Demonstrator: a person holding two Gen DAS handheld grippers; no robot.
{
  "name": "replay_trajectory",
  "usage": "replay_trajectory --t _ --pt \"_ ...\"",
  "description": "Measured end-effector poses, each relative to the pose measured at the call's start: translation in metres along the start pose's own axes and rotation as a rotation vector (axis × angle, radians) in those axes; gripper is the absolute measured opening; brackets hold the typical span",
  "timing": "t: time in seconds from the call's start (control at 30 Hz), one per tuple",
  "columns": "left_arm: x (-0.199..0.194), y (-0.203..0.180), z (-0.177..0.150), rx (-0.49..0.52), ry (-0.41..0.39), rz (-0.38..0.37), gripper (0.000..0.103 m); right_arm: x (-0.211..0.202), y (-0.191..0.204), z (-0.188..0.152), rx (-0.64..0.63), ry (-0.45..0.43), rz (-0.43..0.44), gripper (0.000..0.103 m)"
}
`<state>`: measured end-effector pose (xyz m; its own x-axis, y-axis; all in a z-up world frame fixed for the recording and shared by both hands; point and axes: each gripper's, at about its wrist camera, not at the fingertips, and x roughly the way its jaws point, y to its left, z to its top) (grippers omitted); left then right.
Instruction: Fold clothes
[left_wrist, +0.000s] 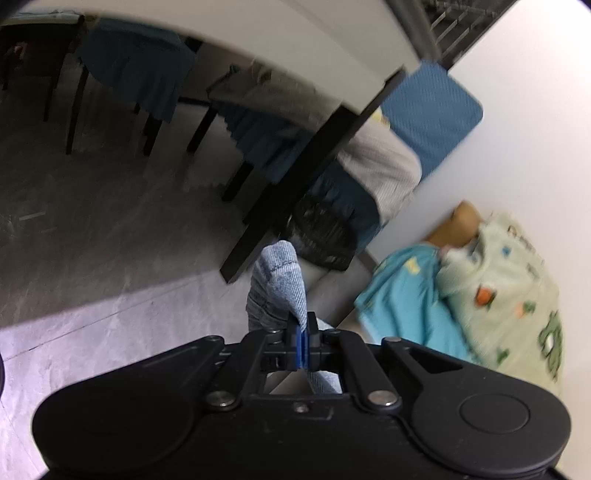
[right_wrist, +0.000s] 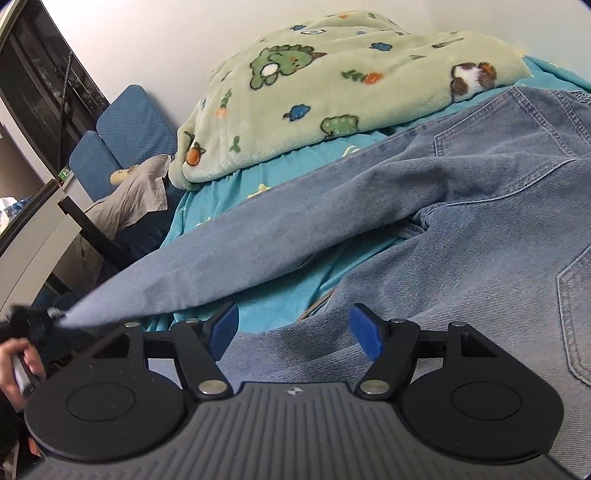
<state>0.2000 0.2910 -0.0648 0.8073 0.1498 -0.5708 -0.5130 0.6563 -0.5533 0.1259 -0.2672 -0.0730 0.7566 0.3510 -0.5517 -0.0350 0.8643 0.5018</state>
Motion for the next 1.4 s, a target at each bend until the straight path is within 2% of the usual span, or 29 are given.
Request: replay_trajectory --t 0.13,0.2,0.27,0.33,0.5,0.67,0.77,0.9,0.97,1.07,1.2,1.4 --pt "0.005 0.010 -0.016 -0.033 0.009 0.000 0.002 0.002 0.002 0.000 -0.014 0.003 -0.002 0.070" --pt "0.005 0.010 -0.018 -0.038 0.018 -0.001 0.009 0.002 0.005 0.001 -0.034 -0.002 -0.007 0.070" --pt "0.005 0.008 -0.018 -0.034 0.042 0.004 0.029 0.000 0.007 0.001 -0.050 -0.010 -0.010 0.070" --pt "-0.001 0.009 -0.018 -0.030 0.072 -0.007 0.039 -0.002 0.007 0.002 -0.054 -0.018 -0.010 0.070" --pt "-0.031 0.004 -0.026 -0.038 0.144 -0.064 0.050 -0.011 0.007 0.007 -0.058 -0.047 -0.006 0.070" --pt "-0.068 0.006 -0.030 -0.034 0.230 -0.070 0.060 -0.026 0.005 0.012 -0.066 -0.079 -0.018 0.070" --pt "-0.083 0.025 -0.026 -0.097 0.310 -0.041 0.061 -0.038 -0.001 0.018 -0.039 -0.087 -0.034 0.070" --pt "-0.104 0.063 -0.023 -0.164 0.351 0.094 0.061 -0.067 -0.024 0.033 0.069 -0.110 -0.043 0.070" --pt "-0.106 0.093 -0.022 -0.251 0.384 0.112 0.061 -0.087 -0.043 0.040 0.137 -0.151 -0.049 0.070" --pt "-0.110 0.136 -0.023 -0.375 0.404 0.125 0.061 -0.111 -0.071 0.046 0.226 -0.202 -0.086 0.070" --pt "-0.100 0.177 -0.030 -0.470 0.441 0.135 0.061 -0.138 -0.106 0.052 0.331 -0.254 -0.162 0.070" --pt "-0.059 0.200 -0.055 -0.508 0.600 0.053 0.060 -0.167 -0.128 0.061 0.370 -0.308 -0.244 0.070"
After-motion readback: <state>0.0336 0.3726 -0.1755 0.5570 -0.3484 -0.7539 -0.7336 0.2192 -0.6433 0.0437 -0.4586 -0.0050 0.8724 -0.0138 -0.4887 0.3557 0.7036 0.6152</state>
